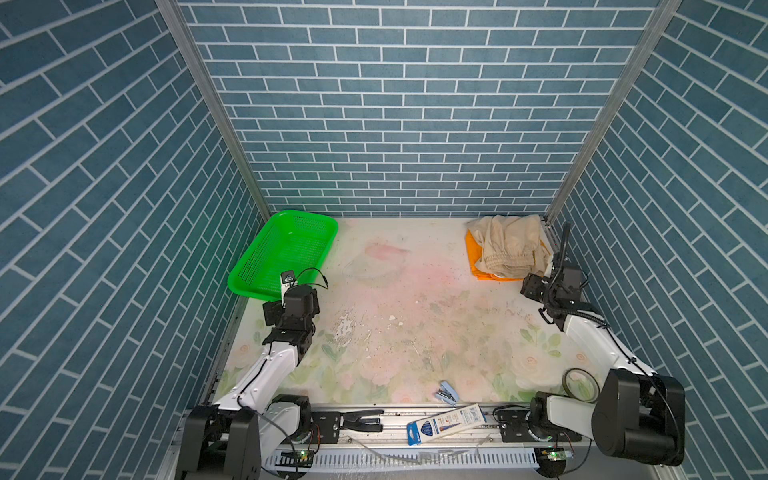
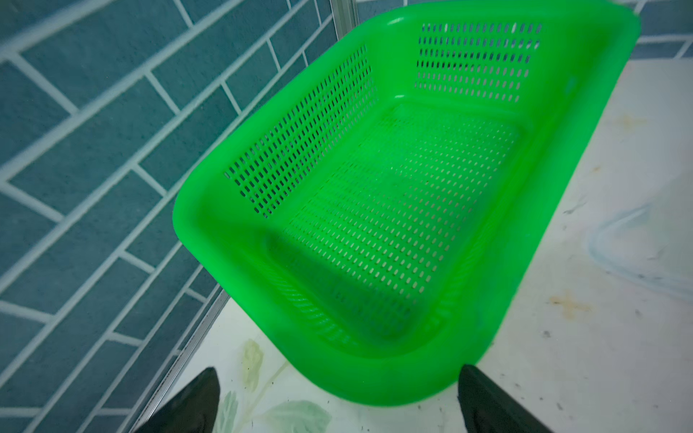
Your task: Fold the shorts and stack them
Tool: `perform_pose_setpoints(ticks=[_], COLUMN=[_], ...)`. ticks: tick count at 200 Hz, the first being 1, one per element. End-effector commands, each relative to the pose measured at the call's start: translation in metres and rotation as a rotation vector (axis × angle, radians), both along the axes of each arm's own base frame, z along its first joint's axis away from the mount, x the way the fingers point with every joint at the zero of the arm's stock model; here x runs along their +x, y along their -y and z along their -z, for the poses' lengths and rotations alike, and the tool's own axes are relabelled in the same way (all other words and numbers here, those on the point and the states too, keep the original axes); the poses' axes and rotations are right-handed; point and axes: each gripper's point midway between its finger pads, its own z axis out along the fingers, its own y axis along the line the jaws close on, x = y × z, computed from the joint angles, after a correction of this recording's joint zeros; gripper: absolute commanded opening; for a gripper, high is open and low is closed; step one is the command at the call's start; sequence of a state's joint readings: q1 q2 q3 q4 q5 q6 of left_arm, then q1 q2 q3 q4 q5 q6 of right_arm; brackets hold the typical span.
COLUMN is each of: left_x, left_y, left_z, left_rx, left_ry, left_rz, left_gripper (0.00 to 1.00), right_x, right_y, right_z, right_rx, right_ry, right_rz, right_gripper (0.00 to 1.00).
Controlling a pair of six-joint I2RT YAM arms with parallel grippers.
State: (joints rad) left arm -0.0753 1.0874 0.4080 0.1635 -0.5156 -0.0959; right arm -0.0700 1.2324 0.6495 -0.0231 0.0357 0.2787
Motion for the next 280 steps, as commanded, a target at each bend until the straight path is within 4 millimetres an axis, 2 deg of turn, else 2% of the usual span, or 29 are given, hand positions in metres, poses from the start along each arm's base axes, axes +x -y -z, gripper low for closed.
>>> perform_pose_setpoints(ticks=[1,25,70,80,110,123,131,143,145,147,150,175,211,280], left_x=[0.023,0.036,0.051,0.055,0.068,0.071,0.072,0.078,0.078,0.080,0.081,0.082,0.082,0.083], left_y=[-0.003,0.010,0.025,0.028,0.046,0.049,0.055,0.071,0.074,0.077,0.080,0.070,0.069,0.069], left_z=[-0.011,0.001,-0.003,-0.003,-0.004,-0.003,0.005,0.016,0.020,0.021,0.022,0.024,0.023,0.024], left_rx=[0.009,-0.026,-0.047,-0.048,-0.070,-0.093,-0.094,-0.098,-0.103,-0.100,-0.103,-0.110,-0.110,-0.110], left_ry=[0.094,0.100,0.157,0.158,0.176,0.217,0.224,0.214,0.200,0.193,0.185,0.163,0.168,0.170], left_rz=[0.051,0.138,0.238,0.258,0.367,0.370,0.409,0.506,0.524,0.542,0.562,0.498,0.497,0.497], left_gripper=[1.00,1.00,1.00,1.00,1.00,1.00,1.00,1.00,1.00,1.00,1.00,1.00,1.00,1.00], right_x=[0.012,0.018,0.028,0.030,0.025,0.020,0.020,0.025,0.026,0.026,0.025,0.040,0.038,0.038], right_y=[0.011,0.012,0.003,-0.001,-0.013,-0.022,-0.023,-0.023,-0.023,-0.023,-0.021,-0.022,-0.029,-0.028], right_z=[0.004,0.013,0.021,0.016,0.002,0.007,0.013,0.023,0.024,0.025,0.028,0.030,0.030,0.030], right_rx=[-0.114,-0.147,-0.140,-0.137,-0.168,-0.173,-0.178,-0.170,-0.165,-0.163,-0.167,-0.152,-0.144,-0.147], right_ry=[0.093,0.108,0.185,0.212,0.372,0.424,0.438,0.429,0.421,0.409,0.379,0.316,0.337,0.333], right_rz=[-0.006,-0.028,-0.094,-0.114,-0.191,-0.239,-0.246,-0.242,-0.244,-0.243,-0.237,-0.257,-0.294,-0.291], right_gripper=[0.70,0.74,0.76,0.76,0.76,0.77,0.78,0.83,0.86,0.96,0.98,0.99,0.99,0.99])
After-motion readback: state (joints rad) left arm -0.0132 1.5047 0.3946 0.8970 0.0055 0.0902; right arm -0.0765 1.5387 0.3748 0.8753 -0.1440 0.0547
